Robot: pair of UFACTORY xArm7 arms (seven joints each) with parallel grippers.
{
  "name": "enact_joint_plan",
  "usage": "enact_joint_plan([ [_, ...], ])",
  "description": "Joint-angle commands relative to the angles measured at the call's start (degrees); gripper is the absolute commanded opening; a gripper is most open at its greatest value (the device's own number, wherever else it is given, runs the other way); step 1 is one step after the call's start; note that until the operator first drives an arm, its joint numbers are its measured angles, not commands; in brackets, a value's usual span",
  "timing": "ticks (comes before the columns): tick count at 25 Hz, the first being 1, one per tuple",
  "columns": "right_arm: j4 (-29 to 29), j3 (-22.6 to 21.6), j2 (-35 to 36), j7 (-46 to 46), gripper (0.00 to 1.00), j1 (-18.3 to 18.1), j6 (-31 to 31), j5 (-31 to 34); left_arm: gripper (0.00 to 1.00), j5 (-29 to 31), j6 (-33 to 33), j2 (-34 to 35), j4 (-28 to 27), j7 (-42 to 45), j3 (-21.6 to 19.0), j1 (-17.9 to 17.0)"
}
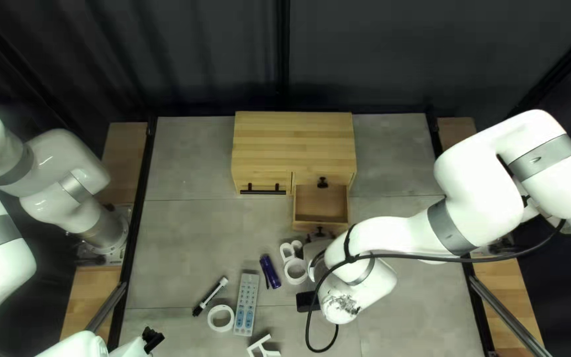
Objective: Open drawers and place objects into drawer and close
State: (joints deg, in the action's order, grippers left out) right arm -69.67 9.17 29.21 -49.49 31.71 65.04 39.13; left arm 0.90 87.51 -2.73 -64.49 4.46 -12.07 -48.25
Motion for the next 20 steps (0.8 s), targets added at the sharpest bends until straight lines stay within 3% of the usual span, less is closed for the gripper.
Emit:
enact_joint_plan([
  [1,-2.76,-0.76,-0.99,-2.62,1.0,0.22,2.96,-1.81,1.0,0.0,0.0,0.0,0.0,0.0,0.0,0.0],
  [9,-13.24,-1.97,-2.49,-10.11,1.0,-0.45,12.91,-8.3,1.0,0.0,0.0,0.0,0.0,0.0,0.0,0.0],
  [15,-17.44,-2.52,-2.05,-12.25,1.0,-2.71,12.53,-13.62,1.0,0.0,0.0,0.0,0.0,0.0,0.0,0.0],
  [20,-20.41,-4.19,1.54,-16.37,1.0,-5.93,7.41,-18.36,1.0,0.0,0.0,0.0,0.0,0.0,0.0,0.0],
])
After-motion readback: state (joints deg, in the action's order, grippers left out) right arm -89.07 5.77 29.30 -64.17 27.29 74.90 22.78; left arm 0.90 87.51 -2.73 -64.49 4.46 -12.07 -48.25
